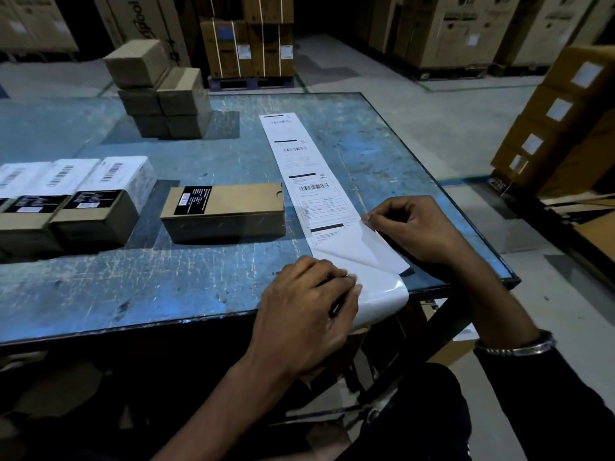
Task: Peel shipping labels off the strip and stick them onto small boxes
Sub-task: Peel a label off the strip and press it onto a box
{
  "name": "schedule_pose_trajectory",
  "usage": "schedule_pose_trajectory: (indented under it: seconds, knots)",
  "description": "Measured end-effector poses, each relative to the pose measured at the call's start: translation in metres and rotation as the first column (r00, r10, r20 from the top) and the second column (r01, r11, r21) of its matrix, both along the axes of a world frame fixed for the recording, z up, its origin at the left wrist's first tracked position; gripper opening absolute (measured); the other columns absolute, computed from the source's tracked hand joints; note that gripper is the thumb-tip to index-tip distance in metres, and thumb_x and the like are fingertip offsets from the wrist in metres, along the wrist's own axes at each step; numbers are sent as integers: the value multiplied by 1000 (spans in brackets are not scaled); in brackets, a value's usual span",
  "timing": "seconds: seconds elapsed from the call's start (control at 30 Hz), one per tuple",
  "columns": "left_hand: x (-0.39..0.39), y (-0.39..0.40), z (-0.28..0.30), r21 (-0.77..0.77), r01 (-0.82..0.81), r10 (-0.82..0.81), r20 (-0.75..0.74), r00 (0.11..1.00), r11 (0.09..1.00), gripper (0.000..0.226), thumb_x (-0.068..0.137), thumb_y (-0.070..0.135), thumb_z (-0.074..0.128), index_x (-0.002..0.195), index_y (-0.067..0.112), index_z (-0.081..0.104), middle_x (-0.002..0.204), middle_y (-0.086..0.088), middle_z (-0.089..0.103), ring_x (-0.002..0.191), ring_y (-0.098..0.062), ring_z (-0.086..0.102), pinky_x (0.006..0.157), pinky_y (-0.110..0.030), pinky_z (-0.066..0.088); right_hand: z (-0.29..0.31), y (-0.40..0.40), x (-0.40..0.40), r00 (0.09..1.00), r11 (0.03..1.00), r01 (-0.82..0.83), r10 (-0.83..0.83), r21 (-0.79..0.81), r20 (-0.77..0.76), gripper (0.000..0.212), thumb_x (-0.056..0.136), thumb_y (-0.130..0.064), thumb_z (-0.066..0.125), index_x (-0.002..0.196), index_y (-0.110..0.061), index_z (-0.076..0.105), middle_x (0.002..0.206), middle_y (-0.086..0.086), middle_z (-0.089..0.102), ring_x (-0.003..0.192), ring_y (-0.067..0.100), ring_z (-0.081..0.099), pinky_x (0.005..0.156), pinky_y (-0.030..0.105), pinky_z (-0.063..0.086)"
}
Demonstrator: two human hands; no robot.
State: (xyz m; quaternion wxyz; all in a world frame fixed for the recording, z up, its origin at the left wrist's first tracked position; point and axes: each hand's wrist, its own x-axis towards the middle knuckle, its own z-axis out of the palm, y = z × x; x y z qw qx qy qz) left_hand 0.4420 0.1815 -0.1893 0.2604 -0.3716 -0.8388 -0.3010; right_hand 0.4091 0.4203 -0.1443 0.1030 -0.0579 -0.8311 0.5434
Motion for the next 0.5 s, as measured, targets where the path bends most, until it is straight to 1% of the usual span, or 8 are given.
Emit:
schedule_pose_trajectory:
  seconds: [0.1, 0.23, 0.3, 0.33, 0.4, 0.43, 0.5]
  knots:
    - [-1, -1, 3, 13, 14, -15, 48, 999, 1000, 17, 101, 35, 71, 101, 24, 83, 96, 11, 75, 90, -16, 64, 72, -39, 54, 1, 6, -8, 999, 999, 32, -32, 34, -25, 13, 95, -15, 79, 82, -15, 82, 75, -4, 79, 65, 5, 64, 60, 22, 50]
    - [-5, -1, 9, -15, 23, -21, 101, 995, 1000, 23, 103, 41, 66, 92, 26, 81, 85, 13, 69, 81, -12, 56, 66, -38, 50, 1, 17, -24, 985, 985, 162, -158, 62, -65, 18, 95, -22, 80, 78, -18, 80, 68, -15, 73, 60, -3, 58, 63, 22, 46]
    - [-8, 0, 14, -34, 34, -30, 125, 992, 999, 28, 104, 46, 64, 88, 28, 80, 78, 13, 66, 78, -10, 54, 64, -38, 49, -3, 19, -30, 975, 975, 211, -204, 75, -84, 17, 95, -24, 80, 78, -20, 81, 70, -15, 74, 62, -3, 59, 65, 23, 47]
    - [-10, 1, 18, -37, 42, -37, 135, 990, 998, 28, 104, 47, 64, 90, 29, 80, 77, 12, 66, 77, -10, 55, 64, -38, 50, -5, 19, -31, 975, 974, 212, -205, 78, -88, 15, 94, -25, 80, 79, -21, 82, 73, -13, 76, 65, -2, 61, 66, 24, 47]
    - [-15, 2, 23, -25, 59, -54, 152, 987, 998, 20, 102, 44, 67, 107, 31, 80, 80, 14, 71, 80, -9, 62, 67, -37, 55, -8, 19, -31, 980, 980, 188, -182, 67, -85, 14, 94, -26, 81, 80, -23, 82, 79, -10, 79, 71, 2, 65, 69, 27, 50]
    - [-19, 2, 25, -15, 57, -53, 170, 984, 998, 21, 100, 42, 69, 117, 32, 77, 85, 15, 72, 83, -8, 64, 70, -37, 57, -9, 20, -30, 982, 983, 175, -171, 56, -81, 14, 94, -27, 82, 81, -22, 82, 81, -8, 80, 73, 4, 66, 70, 28, 51]
    - [-27, 3, 29, -7, 45, -43, 214, 976, 999, 35, 96, 36, 75, 130, 33, 67, 98, 17, 70, 92, -3, 64, 75, -37, 59, -10, 20, -28, 985, 987, 156, -153, 34, -81, 14, 94, -26, 82, 82, -21, 82, 82, -7, 80, 75, 6, 67, 72, 30, 51]
